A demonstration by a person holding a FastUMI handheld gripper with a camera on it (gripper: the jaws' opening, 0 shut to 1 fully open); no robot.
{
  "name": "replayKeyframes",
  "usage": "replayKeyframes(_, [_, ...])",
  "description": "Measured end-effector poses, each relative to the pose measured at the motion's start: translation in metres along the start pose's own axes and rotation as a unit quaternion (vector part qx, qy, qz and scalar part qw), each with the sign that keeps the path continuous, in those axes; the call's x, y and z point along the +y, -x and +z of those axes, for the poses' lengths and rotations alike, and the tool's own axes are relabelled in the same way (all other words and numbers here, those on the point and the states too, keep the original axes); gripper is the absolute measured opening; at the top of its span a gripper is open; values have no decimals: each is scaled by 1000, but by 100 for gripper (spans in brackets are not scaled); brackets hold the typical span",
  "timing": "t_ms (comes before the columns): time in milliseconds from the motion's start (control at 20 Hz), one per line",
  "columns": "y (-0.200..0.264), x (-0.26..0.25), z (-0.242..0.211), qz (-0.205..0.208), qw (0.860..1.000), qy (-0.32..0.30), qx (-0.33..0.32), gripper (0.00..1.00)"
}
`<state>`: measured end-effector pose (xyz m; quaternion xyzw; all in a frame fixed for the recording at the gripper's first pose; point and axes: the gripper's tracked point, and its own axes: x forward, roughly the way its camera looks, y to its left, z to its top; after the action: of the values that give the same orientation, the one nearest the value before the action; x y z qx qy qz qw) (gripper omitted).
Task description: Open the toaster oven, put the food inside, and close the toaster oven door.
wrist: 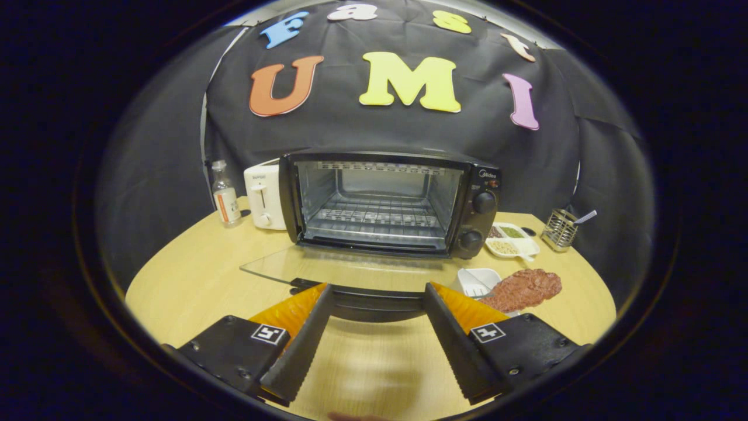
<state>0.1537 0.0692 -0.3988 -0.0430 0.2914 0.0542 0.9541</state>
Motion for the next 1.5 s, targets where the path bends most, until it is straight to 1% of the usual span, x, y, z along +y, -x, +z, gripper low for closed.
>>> replayKeyframes(50, [1,0,-1,-2,1000,-3,0,99])
replayKeyframes(100, [1,3,-2,6,1000,-9,0,100])
replayKeyframes(200, [1,17,-9,40,999,-34,6,100])
replayKeyframes(250, [1,15,-11,39,999,-36,9,100])
replayKeyframes(350, [1,13,-16,51,997,-51,12,100])
replayKeyframes(500, [3,12,-15,82,994,-69,11,99])
replayKeyframes(550, [5,12,-13,94,993,-71,6,96])
replayKeyframes(650, [8,11,-11,117,991,-59,0,95])
replayKeyframes(800, [10,1,-10,132,990,-50,13,95])
replayKeyframes(950, [16,-12,-10,159,985,-59,39,95])
replayKeyframes(1050, [27,-27,-5,179,980,-64,52,95])
replayKeyframes(1150, [37,-52,5,188,978,-67,57,95])
replayKeyframes(1250, [43,-84,22,192,977,-74,58,94])
replayKeyframes(1300, [41,-101,42,192,977,-86,42,94])
replayKeyframes(1350, [35,-120,60,181,979,-94,25,94])
replayKeyframes(1400, [28,-142,73,161,982,-100,23,94])
replayKeyframes(1450, [25,-158,79,152,983,-103,26,95])
replayKeyframes(1500, [22,-168,84,156,982,-106,29,95])
